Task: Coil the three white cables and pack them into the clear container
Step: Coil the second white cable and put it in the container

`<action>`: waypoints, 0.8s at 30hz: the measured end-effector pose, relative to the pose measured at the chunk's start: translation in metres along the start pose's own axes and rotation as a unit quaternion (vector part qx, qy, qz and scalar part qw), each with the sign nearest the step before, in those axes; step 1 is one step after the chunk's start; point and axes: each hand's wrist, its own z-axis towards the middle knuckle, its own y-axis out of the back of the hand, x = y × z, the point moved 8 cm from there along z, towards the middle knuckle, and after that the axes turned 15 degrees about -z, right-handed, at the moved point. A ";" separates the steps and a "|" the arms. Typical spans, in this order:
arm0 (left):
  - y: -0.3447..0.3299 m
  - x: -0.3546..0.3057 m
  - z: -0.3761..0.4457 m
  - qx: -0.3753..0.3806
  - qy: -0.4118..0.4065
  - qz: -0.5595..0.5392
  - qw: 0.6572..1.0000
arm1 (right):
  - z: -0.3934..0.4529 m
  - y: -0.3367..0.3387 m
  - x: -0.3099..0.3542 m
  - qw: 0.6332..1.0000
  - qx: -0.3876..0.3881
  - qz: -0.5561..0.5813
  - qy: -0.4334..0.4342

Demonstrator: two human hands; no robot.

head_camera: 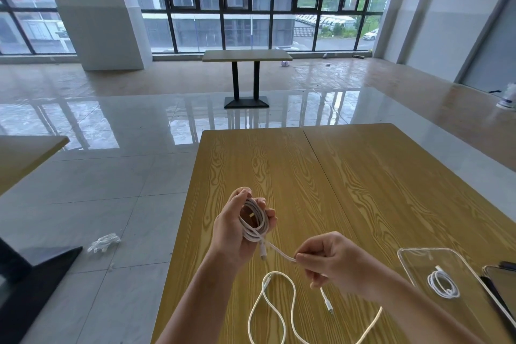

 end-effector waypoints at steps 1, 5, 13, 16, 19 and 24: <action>-0.001 0.002 -0.001 -0.001 0.003 -0.015 1.000 | 0.000 0.001 -0.006 0.999 0.002 0.034 -0.010; -0.002 0.007 -0.003 -0.009 0.011 -0.050 0.999 | -0.002 0.005 -0.025 0.975 -0.020 0.215 -0.053; -0.002 0.035 -0.005 -0.022 0.007 -0.052 0.998 | 0.006 0.002 -0.048 0.803 -0.197 0.554 -0.096; -0.002 0.045 -0.003 -0.018 0.001 -0.038 0.999 | 0.006 -0.001 -0.054 0.764 -0.249 0.583 -0.122; -0.003 0.052 -0.002 -0.008 -0.004 -0.014 1.000 | 0.005 0.000 -0.053 0.801 -0.263 0.522 -0.132; -0.005 0.056 -0.004 0.003 -0.009 0.042 0.999 | 0.000 0.002 -0.038 0.910 -0.218 0.336 -0.102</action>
